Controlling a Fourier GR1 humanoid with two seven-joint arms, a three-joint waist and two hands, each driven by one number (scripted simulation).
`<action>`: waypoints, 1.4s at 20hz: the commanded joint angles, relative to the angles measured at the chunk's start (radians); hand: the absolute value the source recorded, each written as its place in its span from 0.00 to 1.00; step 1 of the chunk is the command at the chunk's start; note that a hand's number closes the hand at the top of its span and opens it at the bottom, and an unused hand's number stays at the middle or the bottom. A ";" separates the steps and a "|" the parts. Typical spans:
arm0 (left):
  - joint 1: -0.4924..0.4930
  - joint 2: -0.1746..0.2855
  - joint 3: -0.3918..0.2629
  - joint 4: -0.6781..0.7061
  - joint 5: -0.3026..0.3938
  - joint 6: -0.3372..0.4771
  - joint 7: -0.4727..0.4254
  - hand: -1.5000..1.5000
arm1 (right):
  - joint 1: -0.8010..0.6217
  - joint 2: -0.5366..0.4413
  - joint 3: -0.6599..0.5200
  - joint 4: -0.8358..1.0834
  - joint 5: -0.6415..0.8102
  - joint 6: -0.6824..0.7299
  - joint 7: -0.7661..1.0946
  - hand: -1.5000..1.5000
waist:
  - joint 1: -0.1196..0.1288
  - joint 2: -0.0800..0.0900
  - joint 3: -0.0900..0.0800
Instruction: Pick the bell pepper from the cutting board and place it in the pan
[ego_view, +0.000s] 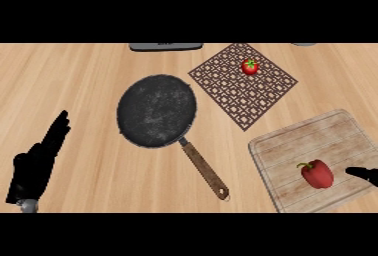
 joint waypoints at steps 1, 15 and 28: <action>0.023 -0.002 -0.016 -0.001 -0.022 -0.007 0.001 0.50 | 0.150 -0.127 -0.079 -0.006 0.073 0.055 -0.092 0.00 | 0.014 0.004 0.000; 0.040 -0.075 -0.071 -0.053 -0.100 0.023 0.035 0.50 | 0.133 -0.396 0.010 -0.328 0.148 0.371 0.226 0.00 | 0.048 0.007 -0.002; 0.075 -0.112 -0.032 -0.050 -0.133 -0.022 -0.014 0.50 | -0.089 -0.246 0.293 -0.387 0.313 0.472 0.650 0.00 | 0.058 0.009 0.000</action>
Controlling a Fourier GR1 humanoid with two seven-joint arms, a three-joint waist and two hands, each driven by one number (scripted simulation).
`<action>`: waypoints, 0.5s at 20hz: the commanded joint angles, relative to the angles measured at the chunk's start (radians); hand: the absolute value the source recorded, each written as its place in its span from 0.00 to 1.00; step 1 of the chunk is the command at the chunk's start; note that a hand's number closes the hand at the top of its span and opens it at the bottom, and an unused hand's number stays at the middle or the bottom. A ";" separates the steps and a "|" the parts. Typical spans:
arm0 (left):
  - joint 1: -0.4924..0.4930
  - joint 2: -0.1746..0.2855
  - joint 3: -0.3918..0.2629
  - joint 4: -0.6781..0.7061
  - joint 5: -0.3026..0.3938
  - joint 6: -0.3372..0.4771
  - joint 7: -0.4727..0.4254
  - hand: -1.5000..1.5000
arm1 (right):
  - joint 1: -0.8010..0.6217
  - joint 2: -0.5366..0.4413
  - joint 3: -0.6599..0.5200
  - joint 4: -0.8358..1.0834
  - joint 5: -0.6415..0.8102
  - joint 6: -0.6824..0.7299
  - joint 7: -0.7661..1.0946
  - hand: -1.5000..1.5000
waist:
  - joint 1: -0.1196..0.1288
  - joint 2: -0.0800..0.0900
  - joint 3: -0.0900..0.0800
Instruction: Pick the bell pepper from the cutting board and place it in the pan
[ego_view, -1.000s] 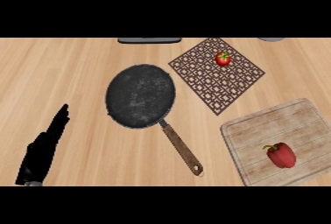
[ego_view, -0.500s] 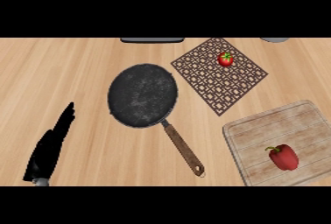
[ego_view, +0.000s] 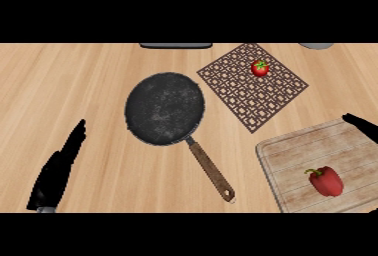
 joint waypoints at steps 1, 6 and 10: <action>-0.057 0.011 0.032 -0.032 0.006 -0.033 0.075 0.50 | -0.063 -0.011 0.009 -0.020 -0.014 0.104 0.104 0.00 | -0.007 -0.001 0.000; 0.006 -0.014 0.021 -0.033 -0.021 -0.012 0.032 0.50 | -0.126 0.054 0.207 -0.033 0.114 0.132 0.290 0.00 | 0.006 0.001 0.000; 0.031 -0.043 0.034 -0.006 -0.038 -0.026 -0.012 0.50 | -0.077 0.070 0.172 -0.037 0.131 0.199 0.290 0.00 | -0.008 -0.001 0.000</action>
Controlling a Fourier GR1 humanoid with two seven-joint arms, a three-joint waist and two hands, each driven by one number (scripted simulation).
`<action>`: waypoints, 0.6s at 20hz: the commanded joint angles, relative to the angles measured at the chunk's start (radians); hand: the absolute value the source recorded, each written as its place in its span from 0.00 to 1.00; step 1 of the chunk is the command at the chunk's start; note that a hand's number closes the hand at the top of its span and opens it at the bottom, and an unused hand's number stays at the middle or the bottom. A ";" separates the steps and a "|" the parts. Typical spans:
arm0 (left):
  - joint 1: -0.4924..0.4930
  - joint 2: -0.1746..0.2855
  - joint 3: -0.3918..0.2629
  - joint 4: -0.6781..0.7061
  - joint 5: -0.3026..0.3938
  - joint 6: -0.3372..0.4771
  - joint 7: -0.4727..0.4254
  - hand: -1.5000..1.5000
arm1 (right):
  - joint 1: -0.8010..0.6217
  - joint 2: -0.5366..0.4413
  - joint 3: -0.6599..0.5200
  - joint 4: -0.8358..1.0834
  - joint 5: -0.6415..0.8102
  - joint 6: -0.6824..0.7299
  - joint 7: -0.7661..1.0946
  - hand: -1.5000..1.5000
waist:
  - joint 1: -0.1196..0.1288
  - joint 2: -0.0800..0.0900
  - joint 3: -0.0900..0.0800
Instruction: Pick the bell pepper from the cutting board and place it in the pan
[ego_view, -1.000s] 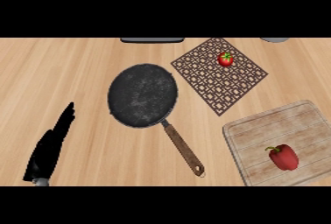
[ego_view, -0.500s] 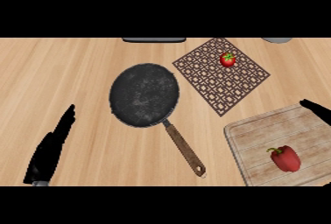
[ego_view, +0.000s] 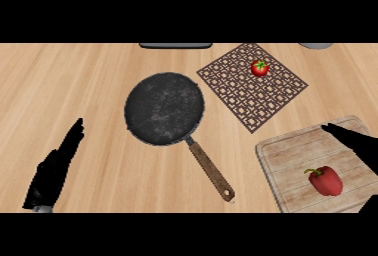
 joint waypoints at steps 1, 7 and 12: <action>-0.001 -0.011 0.023 0.016 -0.011 -0.028 -0.020 0.50 | -0.060 0.054 0.032 0.025 0.029 0.076 0.096 0.00 | -0.002 0.000 0.000; -0.025 -0.057 0.021 0.017 -0.074 -0.017 0.005 0.50 | -0.102 0.162 0.081 0.033 0.086 0.123 0.155 0.00 | -0.003 0.000 0.000; -0.015 -0.048 0.061 0.008 -0.056 -0.053 0.019 0.50 | -0.040 0.131 0.049 0.062 0.143 0.147 0.121 0.00 | -0.008 -0.001 0.000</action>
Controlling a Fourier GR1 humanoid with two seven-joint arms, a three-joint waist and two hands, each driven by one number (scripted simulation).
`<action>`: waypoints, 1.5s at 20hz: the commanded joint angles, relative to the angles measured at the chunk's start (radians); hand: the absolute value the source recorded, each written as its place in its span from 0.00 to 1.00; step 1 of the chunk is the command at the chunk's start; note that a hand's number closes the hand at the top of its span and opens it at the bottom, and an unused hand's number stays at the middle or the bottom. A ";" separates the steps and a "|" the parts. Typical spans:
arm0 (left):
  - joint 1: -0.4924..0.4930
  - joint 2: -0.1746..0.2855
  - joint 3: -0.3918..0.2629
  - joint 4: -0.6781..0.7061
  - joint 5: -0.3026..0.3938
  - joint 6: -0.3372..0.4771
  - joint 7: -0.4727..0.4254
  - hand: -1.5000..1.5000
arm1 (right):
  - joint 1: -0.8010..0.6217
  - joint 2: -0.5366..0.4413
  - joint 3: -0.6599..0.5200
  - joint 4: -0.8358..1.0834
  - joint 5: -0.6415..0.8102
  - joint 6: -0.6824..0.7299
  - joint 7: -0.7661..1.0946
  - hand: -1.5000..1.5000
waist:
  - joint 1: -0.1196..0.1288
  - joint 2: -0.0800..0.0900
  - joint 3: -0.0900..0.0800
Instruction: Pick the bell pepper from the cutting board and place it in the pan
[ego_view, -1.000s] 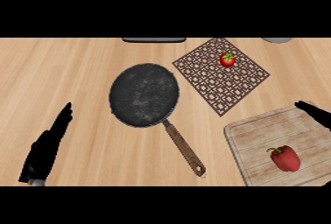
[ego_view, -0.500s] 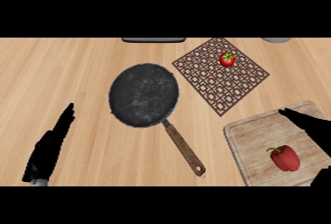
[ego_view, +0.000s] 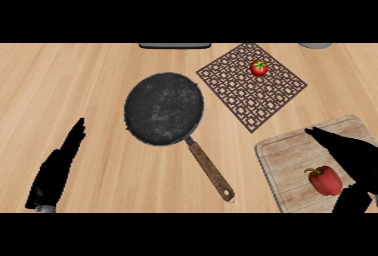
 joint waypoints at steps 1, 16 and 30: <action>-0.040 0.013 0.052 0.074 0.016 -0.052 -0.038 0.50 | 0.032 0.015 0.017 0.013 0.057 0.043 0.015 0.00 | -0.005 0.000 0.000; 0.031 -0.086 0.019 -0.102 -0.084 -0.047 0.089 0.50 | 0.125 0.070 -0.013 0.138 0.287 -0.011 -0.170 0.00 | -0.003 -0.001 0.001; -0.002 -0.091 0.138 -0.005 -0.089 -0.146 0.000 0.50 | 0.046 0.190 -0.040 0.361 0.473 -0.090 -0.328 0.00 | -0.001 0.000 0.000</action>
